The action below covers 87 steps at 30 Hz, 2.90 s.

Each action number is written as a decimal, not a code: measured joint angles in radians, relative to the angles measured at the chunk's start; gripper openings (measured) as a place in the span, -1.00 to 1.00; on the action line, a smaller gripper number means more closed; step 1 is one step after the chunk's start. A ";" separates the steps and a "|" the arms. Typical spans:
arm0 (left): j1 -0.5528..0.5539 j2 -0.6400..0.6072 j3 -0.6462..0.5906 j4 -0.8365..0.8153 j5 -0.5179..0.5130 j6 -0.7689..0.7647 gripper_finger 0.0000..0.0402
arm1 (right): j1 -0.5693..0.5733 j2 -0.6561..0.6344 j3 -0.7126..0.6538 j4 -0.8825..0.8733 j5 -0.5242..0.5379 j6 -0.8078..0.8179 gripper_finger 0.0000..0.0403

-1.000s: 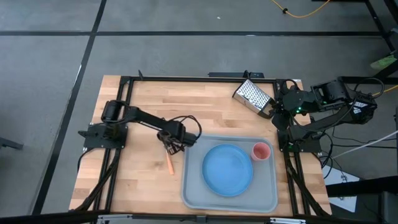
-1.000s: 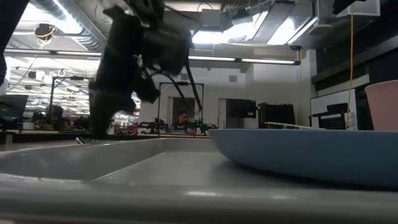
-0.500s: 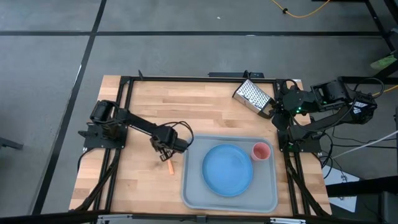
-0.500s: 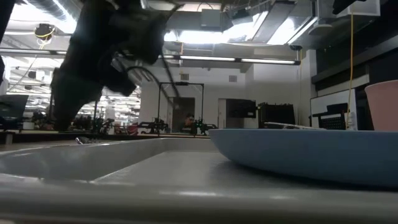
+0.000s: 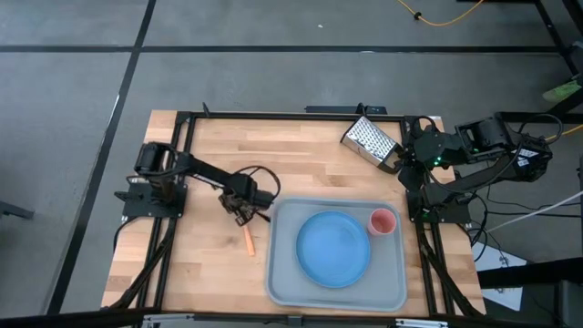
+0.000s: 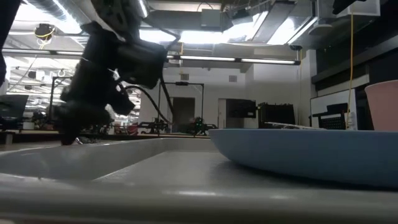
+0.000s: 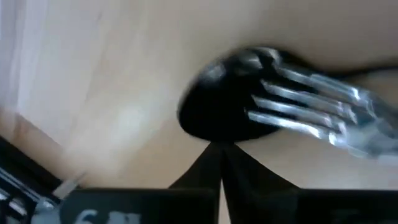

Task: Pick and place plate/cup/fork/spoon on tray
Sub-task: Adjust the silverware, then put the orange fork on the gray tray to the left of the blue plate

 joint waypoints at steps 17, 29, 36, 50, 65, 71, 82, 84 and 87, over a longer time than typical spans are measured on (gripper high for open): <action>0.232 -0.001 0.061 0.276 -0.103 0.211 -1.00 | 0.000 0.000 0.000 0.000 0.000 0.003 -0.43; 0.165 -0.109 0.283 0.044 -0.020 0.176 -0.99 | 0.000 0.000 0.000 0.000 0.000 0.005 -0.43; -0.033 -0.174 0.308 -0.037 0.048 0.067 -0.99 | 0.000 -0.002 0.000 0.000 0.000 -0.086 -0.43; -0.309 -0.182 0.307 -0.011 -0.088 -0.540 -0.98 | 0.000 -0.031 -0.002 0.000 -0.006 -0.236 -0.43; -0.345 -0.182 0.307 0.165 -0.221 -0.767 -0.99 | 0.000 -0.080 -0.002 0.000 -0.005 -0.206 -0.43; -0.372 -0.182 0.307 0.197 -0.219 -0.770 -0.93 | 0.000 -0.110 -0.002 0.000 -0.035 -0.206 -0.43; -0.414 -0.168 0.292 0.160 -0.247 -0.820 -0.51 | 0.000 -0.183 -0.002 -0.001 -0.035 -0.178 -0.43; -0.413 -0.164 0.265 0.130 -0.250 -0.881 -0.43 | 0.000 -0.189 -0.002 -0.001 -0.035 -0.179 -0.43; -0.399 -0.147 0.207 0.133 -0.234 -0.953 -0.38 | 0.000 -0.194 -0.002 0.000 -0.035 -0.179 -0.43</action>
